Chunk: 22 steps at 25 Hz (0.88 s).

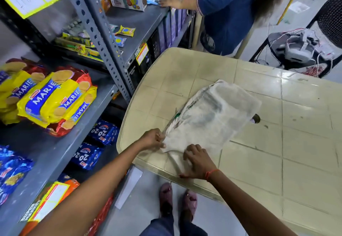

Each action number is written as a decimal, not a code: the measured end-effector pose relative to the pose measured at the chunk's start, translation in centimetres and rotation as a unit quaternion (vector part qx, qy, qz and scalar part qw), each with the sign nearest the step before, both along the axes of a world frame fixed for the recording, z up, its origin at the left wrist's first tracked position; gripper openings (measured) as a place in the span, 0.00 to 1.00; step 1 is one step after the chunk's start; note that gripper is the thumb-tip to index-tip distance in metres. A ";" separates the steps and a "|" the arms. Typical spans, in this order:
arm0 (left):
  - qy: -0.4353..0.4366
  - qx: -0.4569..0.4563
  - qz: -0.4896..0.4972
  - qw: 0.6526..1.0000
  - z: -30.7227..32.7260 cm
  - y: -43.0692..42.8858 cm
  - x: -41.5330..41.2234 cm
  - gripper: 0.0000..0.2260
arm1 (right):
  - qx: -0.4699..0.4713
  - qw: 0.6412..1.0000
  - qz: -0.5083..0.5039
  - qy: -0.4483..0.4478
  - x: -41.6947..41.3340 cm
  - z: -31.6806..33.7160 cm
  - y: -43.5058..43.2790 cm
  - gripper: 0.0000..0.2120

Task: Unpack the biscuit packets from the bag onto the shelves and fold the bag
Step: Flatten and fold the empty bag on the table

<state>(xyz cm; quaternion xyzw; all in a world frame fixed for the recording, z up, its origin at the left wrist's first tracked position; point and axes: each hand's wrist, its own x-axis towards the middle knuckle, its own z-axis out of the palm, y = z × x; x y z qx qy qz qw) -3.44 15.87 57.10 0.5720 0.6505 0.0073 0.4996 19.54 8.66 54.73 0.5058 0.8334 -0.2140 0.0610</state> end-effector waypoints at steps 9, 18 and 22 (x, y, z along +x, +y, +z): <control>-0.091 0.180 -0.013 0.979 0.6 -1.7 0.0 0.18 | -0.015 1.000 -0.025 0.002 1.3 -0.7 -1.6 0.19; -0.220 -0.217 0.036 0.950 -0.9 -3.6 1.4 0.03 | -0.053 0.995 -0.076 -0.034 5.1 -0.2 -2.7 0.16; -0.176 -0.211 0.006 0.961 -0.8 -4.0 1.7 0.03 | -0.080 0.991 -0.104 -0.031 5.7 0.6 -2.4 0.16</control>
